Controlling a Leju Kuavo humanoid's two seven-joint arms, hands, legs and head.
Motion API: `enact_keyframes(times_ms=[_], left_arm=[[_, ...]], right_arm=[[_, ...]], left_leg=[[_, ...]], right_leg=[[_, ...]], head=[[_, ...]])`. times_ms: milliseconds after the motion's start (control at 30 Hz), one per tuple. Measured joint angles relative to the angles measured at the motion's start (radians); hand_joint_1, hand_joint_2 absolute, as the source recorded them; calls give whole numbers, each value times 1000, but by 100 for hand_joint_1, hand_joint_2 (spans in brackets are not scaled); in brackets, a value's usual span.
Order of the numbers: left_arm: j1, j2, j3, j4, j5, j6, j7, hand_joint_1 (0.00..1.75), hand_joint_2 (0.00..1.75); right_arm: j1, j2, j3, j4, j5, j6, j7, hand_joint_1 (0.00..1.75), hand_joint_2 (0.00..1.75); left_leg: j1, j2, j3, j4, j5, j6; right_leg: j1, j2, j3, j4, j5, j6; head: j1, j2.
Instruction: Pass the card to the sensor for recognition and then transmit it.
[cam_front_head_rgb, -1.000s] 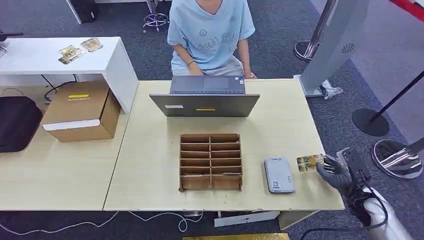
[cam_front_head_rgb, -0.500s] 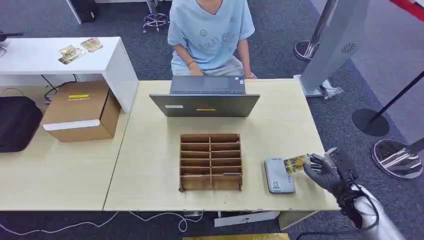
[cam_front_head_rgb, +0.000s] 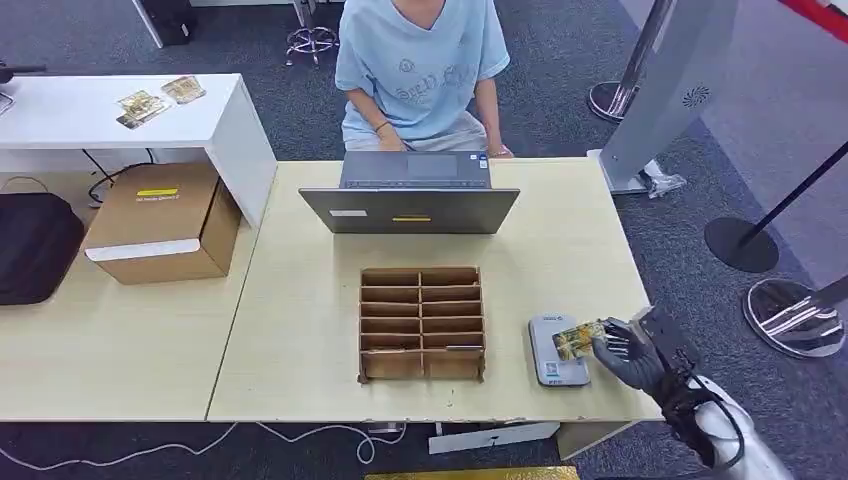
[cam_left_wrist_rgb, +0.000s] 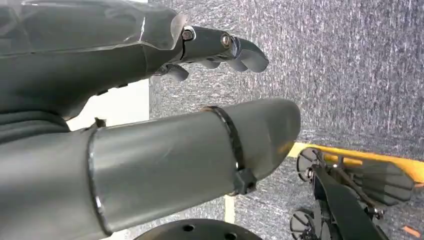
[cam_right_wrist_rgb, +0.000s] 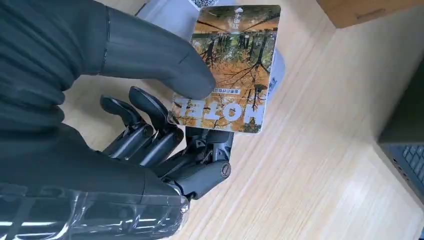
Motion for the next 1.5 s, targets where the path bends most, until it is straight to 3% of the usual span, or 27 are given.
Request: enact_keyframes(times_ms=[967,1500], left_arm=[[0,1,-20,0,-40,-22,19,0,0],[0,2,-59,0,-94,-32,19,0,0]], right_arm=[[-58,3,113,33,225,-182,49,175,175],[-56,5,126,13,291,-220,77,175,175]], left_leg=[[0,0,0,0,0,0],[0,0,1,0,0,0]], right_leg=[[0,0,0,0,0,0],[0,0,0,0,0,0]], head=[[0,0],[0,0]])
